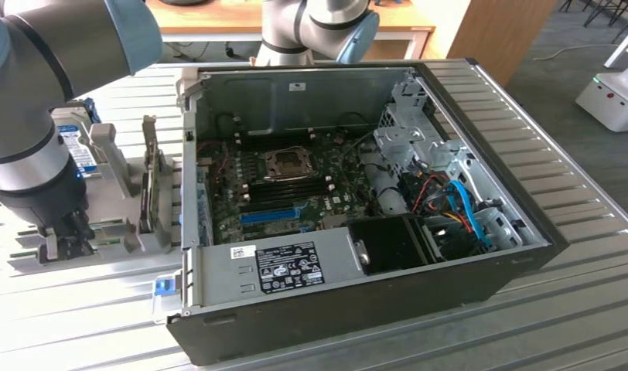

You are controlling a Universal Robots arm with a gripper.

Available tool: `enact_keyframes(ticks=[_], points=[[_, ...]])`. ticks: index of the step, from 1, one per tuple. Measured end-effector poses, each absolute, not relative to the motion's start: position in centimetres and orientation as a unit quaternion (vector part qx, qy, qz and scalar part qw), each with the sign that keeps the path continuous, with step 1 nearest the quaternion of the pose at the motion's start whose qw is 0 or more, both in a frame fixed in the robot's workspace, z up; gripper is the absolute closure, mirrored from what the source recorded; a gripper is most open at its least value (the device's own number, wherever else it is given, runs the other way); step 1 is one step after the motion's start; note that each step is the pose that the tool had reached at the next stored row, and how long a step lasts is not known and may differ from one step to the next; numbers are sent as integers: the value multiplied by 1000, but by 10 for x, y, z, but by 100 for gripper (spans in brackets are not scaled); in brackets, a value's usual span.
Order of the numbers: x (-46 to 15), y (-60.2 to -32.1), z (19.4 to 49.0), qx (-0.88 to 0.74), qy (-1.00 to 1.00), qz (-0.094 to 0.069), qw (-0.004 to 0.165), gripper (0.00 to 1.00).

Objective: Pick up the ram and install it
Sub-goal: 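Pick up the ram and move it above insertion slot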

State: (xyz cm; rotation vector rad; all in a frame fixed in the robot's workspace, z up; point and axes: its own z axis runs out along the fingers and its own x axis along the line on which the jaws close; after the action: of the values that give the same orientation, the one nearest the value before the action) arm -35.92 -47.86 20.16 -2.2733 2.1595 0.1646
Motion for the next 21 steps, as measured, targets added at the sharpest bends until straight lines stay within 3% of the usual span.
enact_keyframes(ticks=[21], points=[[-357, -479, 198, -724, 688, 52, 1, 69]])
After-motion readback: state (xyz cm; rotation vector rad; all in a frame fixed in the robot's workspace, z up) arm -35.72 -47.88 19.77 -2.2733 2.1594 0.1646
